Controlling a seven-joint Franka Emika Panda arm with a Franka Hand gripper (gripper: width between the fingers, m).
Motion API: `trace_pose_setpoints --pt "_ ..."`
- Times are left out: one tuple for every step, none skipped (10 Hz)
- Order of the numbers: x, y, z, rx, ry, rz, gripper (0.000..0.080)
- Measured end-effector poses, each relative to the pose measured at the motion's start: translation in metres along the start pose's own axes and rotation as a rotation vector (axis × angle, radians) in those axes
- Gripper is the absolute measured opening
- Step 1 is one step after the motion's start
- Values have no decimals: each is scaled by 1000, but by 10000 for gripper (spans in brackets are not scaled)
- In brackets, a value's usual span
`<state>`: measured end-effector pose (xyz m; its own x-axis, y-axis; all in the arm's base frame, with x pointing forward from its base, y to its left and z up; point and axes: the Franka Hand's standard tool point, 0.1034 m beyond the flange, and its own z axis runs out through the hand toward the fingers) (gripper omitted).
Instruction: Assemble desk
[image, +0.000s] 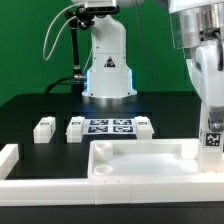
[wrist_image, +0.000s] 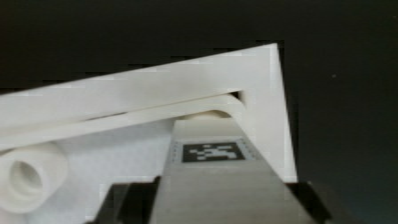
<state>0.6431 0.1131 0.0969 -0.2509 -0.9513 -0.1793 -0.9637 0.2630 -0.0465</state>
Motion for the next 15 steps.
trace_pose_setpoints --pt "0 0 1 -1 -1 22 318" --pt "-2 2 2 -3 -6 44 453" --pt "-2 2 2 -3 -6 23 453" --pt "-2 2 2 -3 -6 21 608" --pt "-2 2 3 -3 -6 16 637" --pt "-2 2 3 -3 -6 13 637" --pt "-4 0 -1 2 -10 -2 647" --pt "-12 -5 -25 22 -28 -50 649" --pt "-17 -11 -47 48 -43 -54 649" --pt "-19 -14 -50 57 -46 -55 649" --pt "-17 -11 -43 50 -40 -62 649" --pt "-17 -11 -43 49 -40 -65 649" --pt "-17 -11 -42 49 -40 -69 649" --pt "-17 -11 -42 48 -39 -72 649" --pt "-18 -11 -42 48 -39 -73 649"
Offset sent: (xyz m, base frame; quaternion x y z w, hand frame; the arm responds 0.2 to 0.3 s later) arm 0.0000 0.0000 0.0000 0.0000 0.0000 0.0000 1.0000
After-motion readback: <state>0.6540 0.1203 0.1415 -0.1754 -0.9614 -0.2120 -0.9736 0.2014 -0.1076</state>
